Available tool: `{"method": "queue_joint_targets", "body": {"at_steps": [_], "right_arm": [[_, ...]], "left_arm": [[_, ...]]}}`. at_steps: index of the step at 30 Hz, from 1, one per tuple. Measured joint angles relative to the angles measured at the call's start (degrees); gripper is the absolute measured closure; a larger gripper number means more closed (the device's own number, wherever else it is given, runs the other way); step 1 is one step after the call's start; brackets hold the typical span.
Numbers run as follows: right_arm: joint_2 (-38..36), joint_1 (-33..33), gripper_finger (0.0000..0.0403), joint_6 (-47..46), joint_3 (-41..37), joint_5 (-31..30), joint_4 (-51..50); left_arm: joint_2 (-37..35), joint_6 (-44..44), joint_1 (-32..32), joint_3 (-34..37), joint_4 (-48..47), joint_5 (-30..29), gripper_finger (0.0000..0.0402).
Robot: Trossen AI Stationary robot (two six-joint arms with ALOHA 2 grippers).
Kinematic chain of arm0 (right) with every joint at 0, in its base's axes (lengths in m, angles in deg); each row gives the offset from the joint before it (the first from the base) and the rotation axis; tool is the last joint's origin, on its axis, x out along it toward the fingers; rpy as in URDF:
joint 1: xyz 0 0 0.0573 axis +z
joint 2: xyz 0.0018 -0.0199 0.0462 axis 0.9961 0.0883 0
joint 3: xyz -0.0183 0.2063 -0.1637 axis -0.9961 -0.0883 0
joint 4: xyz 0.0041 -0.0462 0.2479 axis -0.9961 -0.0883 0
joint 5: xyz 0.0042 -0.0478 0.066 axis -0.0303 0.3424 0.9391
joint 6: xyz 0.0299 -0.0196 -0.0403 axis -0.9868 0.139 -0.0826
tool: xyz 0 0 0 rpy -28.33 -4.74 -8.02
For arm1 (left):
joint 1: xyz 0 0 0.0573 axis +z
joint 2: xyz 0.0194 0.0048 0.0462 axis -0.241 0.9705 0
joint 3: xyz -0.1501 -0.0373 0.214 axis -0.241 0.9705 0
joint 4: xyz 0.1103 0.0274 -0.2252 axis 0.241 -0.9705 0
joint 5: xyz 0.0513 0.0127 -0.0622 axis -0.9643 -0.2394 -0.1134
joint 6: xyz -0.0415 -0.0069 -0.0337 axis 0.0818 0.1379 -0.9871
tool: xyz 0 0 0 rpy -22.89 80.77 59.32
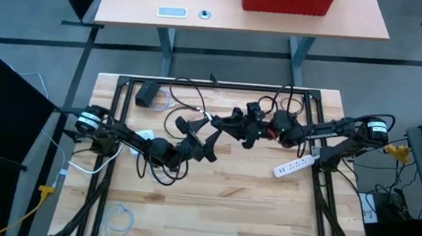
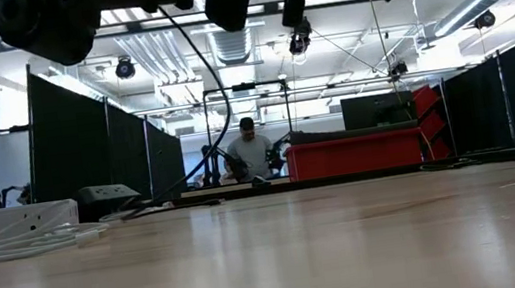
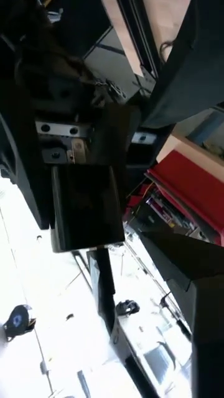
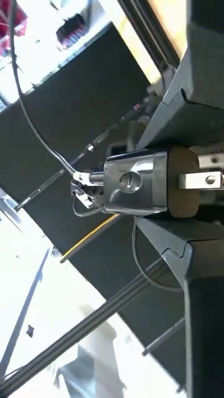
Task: Insert USB
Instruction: Insert the black charger cable into the black charger adapter
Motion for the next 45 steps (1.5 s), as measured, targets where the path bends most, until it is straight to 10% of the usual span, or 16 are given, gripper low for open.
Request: {"method": "queue_joint_targets", "body": {"at_steps": [32,45], "right_arm": [[0.0,0.2,0.0257,-0.2,0.0,-3.0,-0.3],[-0.1,0.7,0.0257,-2.5,0.1,-7.9,-1.6]], "left_arm": [[-0.1,-2.9,0.5,-3.1,1.4,1.7,0.013],[-0.1,-5.5,0.6,-4.3,0.5,0.0,0.0238]]}}
